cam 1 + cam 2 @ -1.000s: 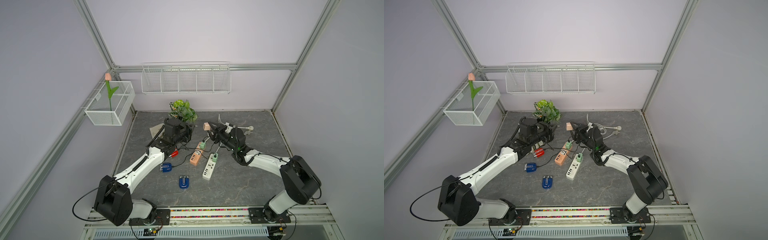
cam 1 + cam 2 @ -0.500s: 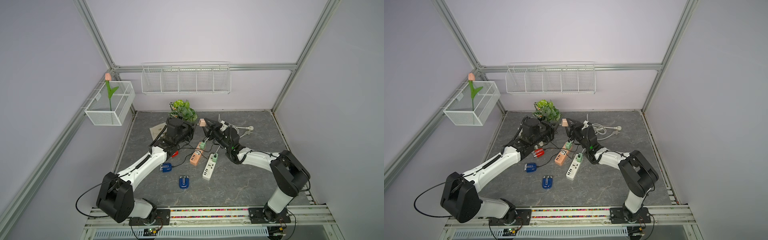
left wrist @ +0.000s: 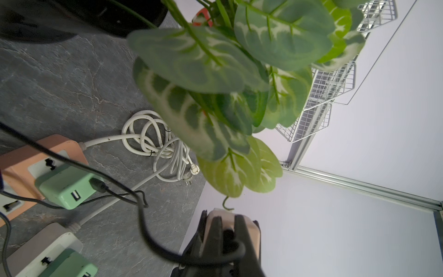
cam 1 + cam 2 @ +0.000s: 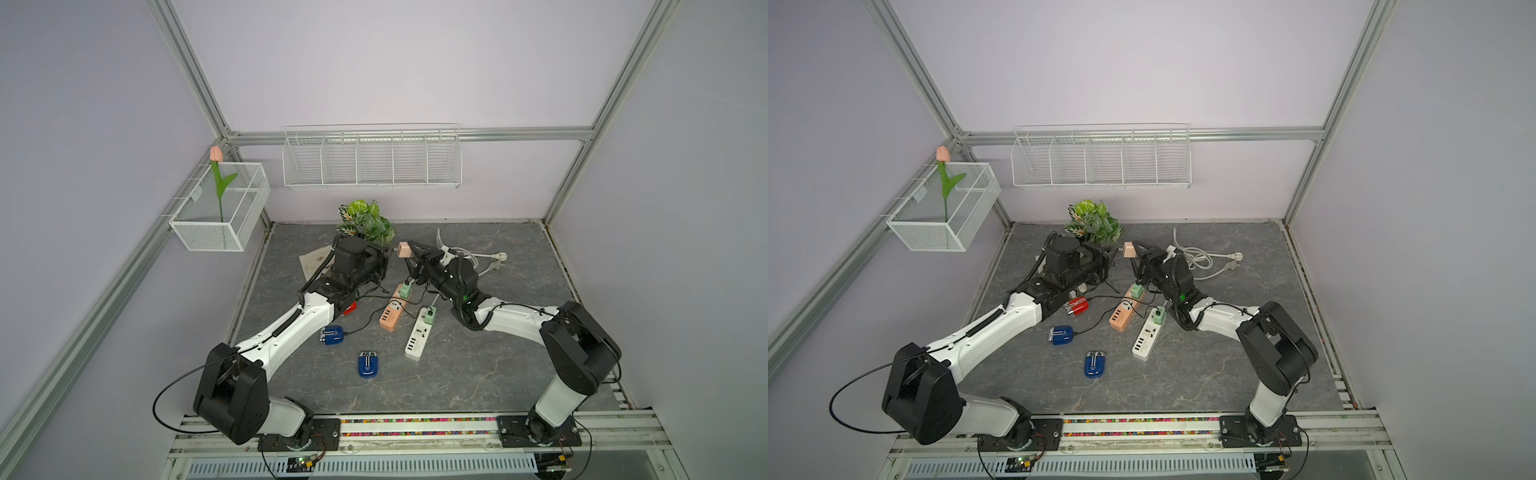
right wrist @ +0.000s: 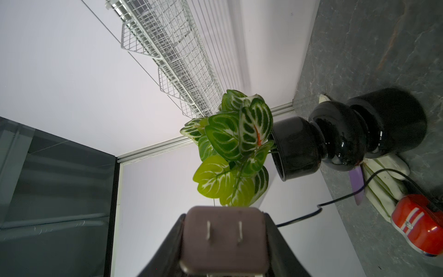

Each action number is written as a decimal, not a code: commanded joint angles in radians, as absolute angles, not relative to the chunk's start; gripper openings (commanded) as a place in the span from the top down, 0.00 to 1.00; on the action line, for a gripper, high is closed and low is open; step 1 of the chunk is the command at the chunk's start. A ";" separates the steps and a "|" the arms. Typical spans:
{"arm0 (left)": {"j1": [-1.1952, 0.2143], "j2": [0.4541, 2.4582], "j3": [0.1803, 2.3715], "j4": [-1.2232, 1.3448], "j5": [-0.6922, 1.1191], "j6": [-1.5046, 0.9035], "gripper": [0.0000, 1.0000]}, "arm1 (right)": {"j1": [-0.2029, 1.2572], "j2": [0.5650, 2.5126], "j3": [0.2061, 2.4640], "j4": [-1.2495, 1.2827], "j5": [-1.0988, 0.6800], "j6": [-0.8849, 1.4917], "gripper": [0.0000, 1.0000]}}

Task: Charge the electric shaver
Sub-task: Insert the charging cable into the plug.

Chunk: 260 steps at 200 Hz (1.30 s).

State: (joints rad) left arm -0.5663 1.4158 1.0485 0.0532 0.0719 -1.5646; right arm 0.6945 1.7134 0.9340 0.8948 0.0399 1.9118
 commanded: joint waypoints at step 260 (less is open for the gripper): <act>-0.575 1.445 1.073 0.024 0.099 -1.467 1.00 | 0.706 1.686 0.957 0.841 0.012 2.026 0.93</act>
